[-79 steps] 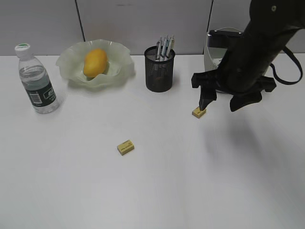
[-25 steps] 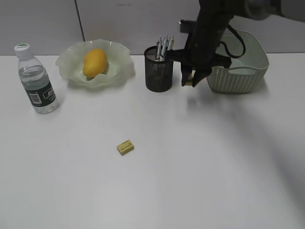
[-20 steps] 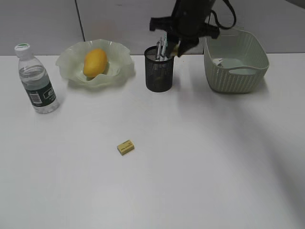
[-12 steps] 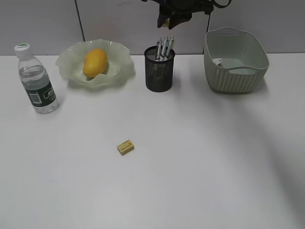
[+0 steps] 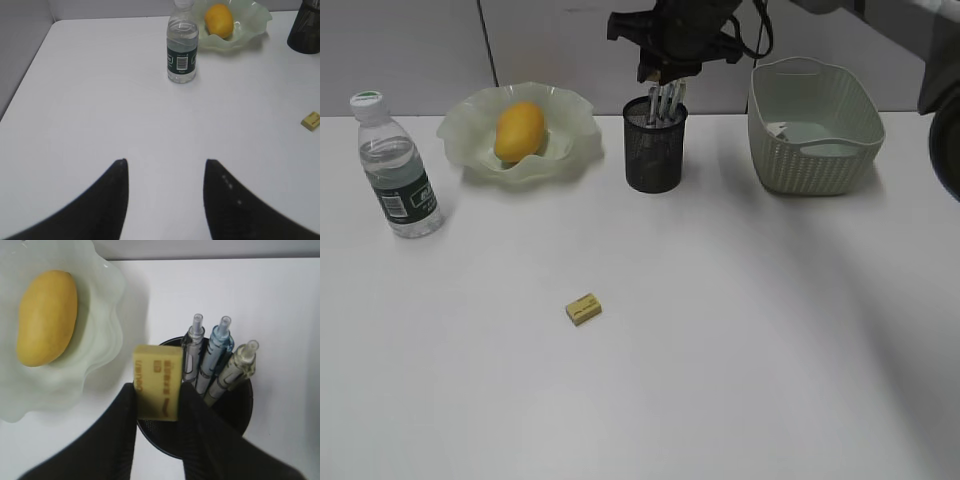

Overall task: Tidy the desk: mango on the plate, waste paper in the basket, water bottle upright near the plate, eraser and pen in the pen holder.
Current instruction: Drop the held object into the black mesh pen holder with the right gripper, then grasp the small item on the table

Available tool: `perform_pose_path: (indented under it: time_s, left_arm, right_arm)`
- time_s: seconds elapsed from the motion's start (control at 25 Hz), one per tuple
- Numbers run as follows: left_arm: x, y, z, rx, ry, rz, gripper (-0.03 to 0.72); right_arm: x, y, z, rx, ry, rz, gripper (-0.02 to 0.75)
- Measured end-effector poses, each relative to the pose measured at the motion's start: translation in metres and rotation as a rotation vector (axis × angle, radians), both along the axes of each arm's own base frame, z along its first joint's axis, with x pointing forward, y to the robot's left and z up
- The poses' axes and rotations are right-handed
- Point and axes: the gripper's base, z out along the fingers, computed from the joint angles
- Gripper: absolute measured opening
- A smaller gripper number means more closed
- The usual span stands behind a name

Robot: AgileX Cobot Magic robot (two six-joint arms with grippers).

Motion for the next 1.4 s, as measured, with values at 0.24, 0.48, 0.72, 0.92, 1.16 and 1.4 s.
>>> perform_pose_path:
  time_s: [0.24, 0.48, 0.72, 0.92, 1.16, 1.4]
  left_arm:
    - [0.000, 0.000, 0.000, 0.000, 0.000, 0.000, 0.375]
    - [0.000, 0.000, 0.000, 0.000, 0.000, 0.000, 0.375]
    - [0.000, 0.000, 0.000, 0.000, 0.000, 0.000, 0.375]
    - [0.000, 0.000, 0.000, 0.000, 0.000, 0.000, 0.375]
    - [0.000, 0.000, 0.000, 0.000, 0.000, 0.000, 0.375]
    - [0.000, 0.000, 0.000, 0.000, 0.000, 0.000, 0.375]
  right_arm:
    - [0.002, 0.001, -0.016, -0.016, 0.034, 0.001, 0.217]
    - [0.001, 0.001, -0.020, -0.028, 0.052, 0.005, 0.381]
    - [-0.001, 0.000, -0.010, -0.056, 0.055, 0.040, 0.447]
    - [-0.007, -0.002, 0.012, -0.091, 0.073, 0.082, 0.449]
    - [-0.014, -0.006, 0.029, -0.131, 0.107, 0.114, 0.449]
    - [-0.020, -0.008, 0.049, -0.133, 0.070, 0.145, 0.449]
